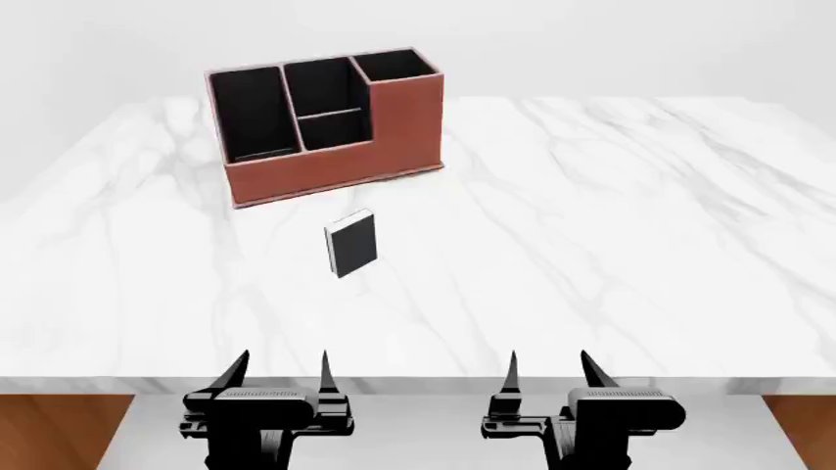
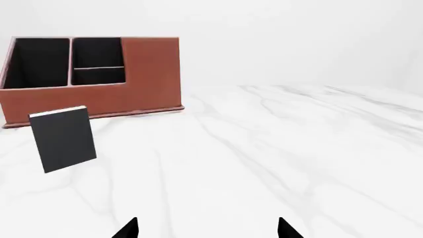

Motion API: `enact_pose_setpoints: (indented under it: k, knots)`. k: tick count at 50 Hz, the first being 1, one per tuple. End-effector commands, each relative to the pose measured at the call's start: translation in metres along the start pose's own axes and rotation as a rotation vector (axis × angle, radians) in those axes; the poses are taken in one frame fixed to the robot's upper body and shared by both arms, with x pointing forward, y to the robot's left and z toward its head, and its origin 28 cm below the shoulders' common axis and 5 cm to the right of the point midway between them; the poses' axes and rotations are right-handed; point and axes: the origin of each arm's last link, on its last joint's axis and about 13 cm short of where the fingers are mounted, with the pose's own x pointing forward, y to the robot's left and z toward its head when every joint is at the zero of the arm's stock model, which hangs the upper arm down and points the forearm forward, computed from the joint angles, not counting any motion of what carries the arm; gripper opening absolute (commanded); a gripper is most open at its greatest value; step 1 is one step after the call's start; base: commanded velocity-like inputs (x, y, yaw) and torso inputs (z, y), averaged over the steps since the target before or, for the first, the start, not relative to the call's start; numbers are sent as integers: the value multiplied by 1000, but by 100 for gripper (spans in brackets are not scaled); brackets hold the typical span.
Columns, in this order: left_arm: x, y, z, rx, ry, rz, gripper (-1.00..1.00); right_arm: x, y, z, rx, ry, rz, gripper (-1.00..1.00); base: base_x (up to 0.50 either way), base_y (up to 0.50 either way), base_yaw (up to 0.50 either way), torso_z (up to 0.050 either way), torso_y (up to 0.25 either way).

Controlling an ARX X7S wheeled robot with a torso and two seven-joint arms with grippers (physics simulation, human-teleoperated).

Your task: Pick up the book and place it in the left compartment of the caddy.

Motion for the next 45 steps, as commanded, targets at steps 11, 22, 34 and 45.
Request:
enact_pose_setpoints:
  k: [11, 22, 34, 45]
  knots:
    - [1, -2, -1, 31, 10, 7, 100, 0, 1, -1, 4, 9, -3, 100, 0, 0, 0, 0, 0]
    - [-1, -3, -3, 38, 14, 7, 100, -3, 3, 0, -17, 9, -11, 100, 0, 132, 0, 0, 0]
    - [-2, -4, -5, 48, 18, 6, 100, -3, 4, 1, -28, 11, 1, 100, 0, 500, 0, 0, 0]
    - [0, -4, -5, 48, 22, 5, 100, -3, 5, 3, -28, 13, 8, 100, 0, 500, 0, 0, 0]
